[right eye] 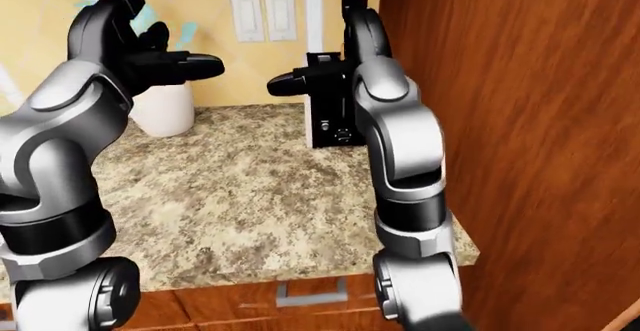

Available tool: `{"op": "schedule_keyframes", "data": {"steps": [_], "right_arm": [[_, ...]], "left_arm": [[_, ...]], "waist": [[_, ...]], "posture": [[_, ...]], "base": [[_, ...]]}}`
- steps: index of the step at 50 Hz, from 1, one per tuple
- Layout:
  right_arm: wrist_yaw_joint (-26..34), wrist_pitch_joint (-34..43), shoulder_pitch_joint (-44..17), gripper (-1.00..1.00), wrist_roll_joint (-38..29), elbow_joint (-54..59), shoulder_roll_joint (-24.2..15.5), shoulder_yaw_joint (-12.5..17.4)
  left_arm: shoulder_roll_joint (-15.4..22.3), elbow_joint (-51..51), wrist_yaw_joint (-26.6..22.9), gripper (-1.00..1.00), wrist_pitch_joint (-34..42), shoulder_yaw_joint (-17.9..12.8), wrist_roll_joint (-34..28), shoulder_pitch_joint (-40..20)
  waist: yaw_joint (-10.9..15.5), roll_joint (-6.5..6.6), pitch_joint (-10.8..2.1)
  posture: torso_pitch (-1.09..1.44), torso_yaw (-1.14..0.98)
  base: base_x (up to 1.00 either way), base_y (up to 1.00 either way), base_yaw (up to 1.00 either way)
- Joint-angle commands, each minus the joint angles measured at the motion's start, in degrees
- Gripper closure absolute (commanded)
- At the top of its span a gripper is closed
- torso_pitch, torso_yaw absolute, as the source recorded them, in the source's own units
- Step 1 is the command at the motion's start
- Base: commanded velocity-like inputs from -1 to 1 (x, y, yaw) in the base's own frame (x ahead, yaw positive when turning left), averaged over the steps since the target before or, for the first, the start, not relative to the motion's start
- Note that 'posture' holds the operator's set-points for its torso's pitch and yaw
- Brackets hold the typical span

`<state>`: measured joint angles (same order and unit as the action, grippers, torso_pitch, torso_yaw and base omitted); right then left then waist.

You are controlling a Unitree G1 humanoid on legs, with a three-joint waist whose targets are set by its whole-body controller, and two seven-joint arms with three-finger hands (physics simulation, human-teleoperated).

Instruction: Push down the lever of the toaster to turn it on.

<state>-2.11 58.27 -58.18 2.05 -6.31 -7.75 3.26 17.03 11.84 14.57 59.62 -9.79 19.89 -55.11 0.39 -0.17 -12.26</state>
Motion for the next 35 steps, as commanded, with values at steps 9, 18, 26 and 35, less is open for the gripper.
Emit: {"op": "schedule_keyframes", "data": {"steps": [9,18,26,35], "right_arm": [[0.14,-7.49,-3.48,-1.0,0.15,4.69,-0.24,0.18],[0.71,-13.09,-3.14,-1.0,-0.27,10.47,-0.16,0.31],[0.71,-15.09,-2.54,-1.0,-0.69,12.16,0.16,-0.11],[0.73,-13.85,0.69,-1.0,-0.91,8.37,-0.05,0.19]], "left_arm": [[0.85,0.45,0.44,-1.0,-3.61,-0.82,0.11,-2.25],[0.74,0.09,1.04,-1.0,-3.59,-0.62,0.43,-3.38],[0.93,-0.22,0.92,-1.0,-4.32,-0.69,0.67,-3.36],[0.74,0.24,1.3,-1.0,-4.07,-0.47,0.76,-3.09]], "waist": [[0.16,0.19,-1.31],[0.39,0.18,-1.29],[0.62,0.25,-1.61],[0.95,0.09,-2.2]], "posture": [[-0.35,0.0],[-0.35,0.0],[-0.35,0.0],[-0.35,0.0]], "base": [[0.0,0.0,0.0],[0.0,0.0,0.0],[0.0,0.0,0.0],[0.0,0.0,0.0]]}}
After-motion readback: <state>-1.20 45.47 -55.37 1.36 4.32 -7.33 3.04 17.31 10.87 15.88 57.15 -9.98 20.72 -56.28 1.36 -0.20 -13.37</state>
